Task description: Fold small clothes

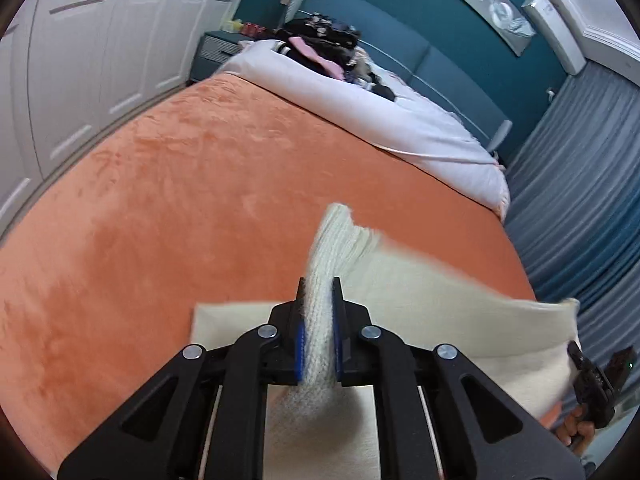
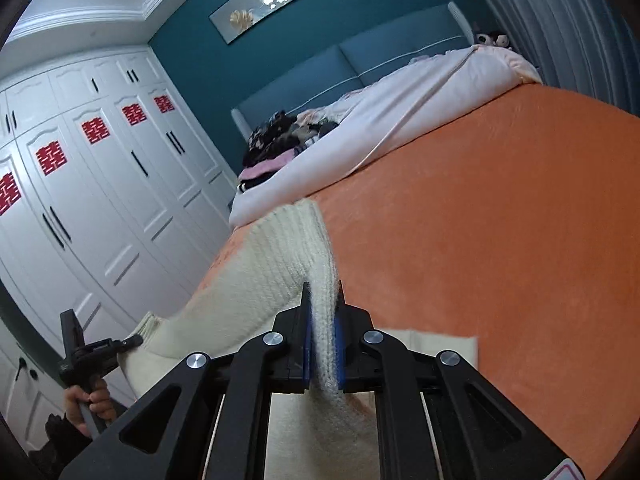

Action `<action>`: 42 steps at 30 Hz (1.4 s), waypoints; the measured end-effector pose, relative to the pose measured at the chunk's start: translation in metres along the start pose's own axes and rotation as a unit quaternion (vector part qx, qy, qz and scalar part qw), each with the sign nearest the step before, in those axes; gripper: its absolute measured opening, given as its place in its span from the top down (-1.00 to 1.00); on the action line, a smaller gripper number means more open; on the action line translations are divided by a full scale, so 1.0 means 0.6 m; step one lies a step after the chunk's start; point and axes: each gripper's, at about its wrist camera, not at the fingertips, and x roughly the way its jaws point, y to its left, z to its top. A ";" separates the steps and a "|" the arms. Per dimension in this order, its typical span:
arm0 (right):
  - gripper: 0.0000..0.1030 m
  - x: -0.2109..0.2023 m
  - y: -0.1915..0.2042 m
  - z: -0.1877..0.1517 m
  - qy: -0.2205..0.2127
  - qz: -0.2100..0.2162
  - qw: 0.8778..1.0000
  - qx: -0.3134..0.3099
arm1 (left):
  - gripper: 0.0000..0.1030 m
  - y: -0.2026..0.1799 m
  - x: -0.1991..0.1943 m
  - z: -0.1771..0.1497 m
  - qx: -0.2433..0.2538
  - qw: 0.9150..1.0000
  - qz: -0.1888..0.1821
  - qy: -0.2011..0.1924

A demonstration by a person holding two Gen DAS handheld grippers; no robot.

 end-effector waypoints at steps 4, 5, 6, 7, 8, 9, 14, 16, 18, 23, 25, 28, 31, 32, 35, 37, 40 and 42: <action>0.85 0.152 -0.104 -0.081 0.139 -0.091 0.985 0.039 | 0.82 0.042 0.143 -0.038 -0.022 0.994 0.054 0.091; 0.85 0.191 -0.117 -0.116 0.185 -0.127 0.974 0.020 | 0.82 0.054 0.180 -0.064 -0.015 0.990 0.077 0.116; 0.85 0.208 -0.121 -0.142 0.202 -0.142 0.969 0.002 | 0.81 0.068 0.214 -0.091 -0.013 0.985 0.104 0.138; 0.85 0.202 -0.117 -0.148 0.185 -0.143 0.972 -0.007 | 0.80 0.080 0.223 -0.107 -0.019 0.985 0.103 0.133; 0.84 0.193 -0.116 -0.145 0.179 -0.142 0.973 0.004 | 0.80 0.084 0.216 -0.115 -0.024 0.989 0.096 0.111; 0.82 0.184 -0.118 -0.139 0.176 -0.136 0.975 0.023 | 0.78 0.084 0.211 -0.118 -0.026 0.990 0.094 0.102; 0.66 0.091 -0.077 -0.114 0.107 -0.162 0.981 0.005 | 0.65 0.055 0.156 -0.111 -0.002 0.990 0.118 0.074; 0.64 0.047 -0.029 -0.125 0.076 -0.140 0.987 -0.014 | 0.65 0.030 0.102 -0.117 -0.010 0.995 0.089 0.046; 0.63 0.032 0.030 -0.157 0.090 -0.084 0.992 -0.028 | 0.56 -0.006 0.057 -0.141 -0.018 0.998 0.046 0.024; 0.65 0.093 0.190 -0.300 0.211 0.059 0.974 -0.064 | 0.38 -0.113 0.078 -0.255 0.023 0.996 -0.009 0.085; 0.77 0.102 0.203 -0.335 0.229 0.037 0.967 -0.103 | 0.46 -0.110 0.097 -0.291 0.037 0.993 0.010 0.112; 0.87 0.074 0.117 -0.315 0.207 -0.024 0.976 -0.065 | 0.82 -0.039 0.077 -0.293 0.014 0.994 0.026 0.101; 1.00 0.010 -0.040 -0.285 0.181 -0.101 0.978 0.016 | 0.99 0.059 0.040 -0.280 -0.011 0.994 0.074 0.079; 1.00 -0.007 -0.077 -0.284 0.183 -0.104 0.977 0.030 | 0.99 0.083 0.032 -0.282 -0.019 0.995 0.062 0.079; 1.00 -0.045 -0.102 -0.292 0.180 -0.123 0.976 0.014 | 0.99 0.097 0.029 -0.293 -0.023 0.996 0.038 0.074; 1.00 -0.057 -0.088 -0.290 0.178 -0.126 0.976 0.010 | 0.99 0.064 0.034 -0.301 0.013 0.995 0.077 0.064; 0.83 -0.075 -0.076 -0.284 0.143 -0.124 0.981 0.048 | 0.89 0.056 0.015 -0.302 -0.047 0.995 0.058 0.069; 0.28 -0.118 -0.087 -0.282 0.108 -0.145 0.981 0.075 | 0.36 0.071 -0.018 -0.301 -0.093 0.993 0.051 0.053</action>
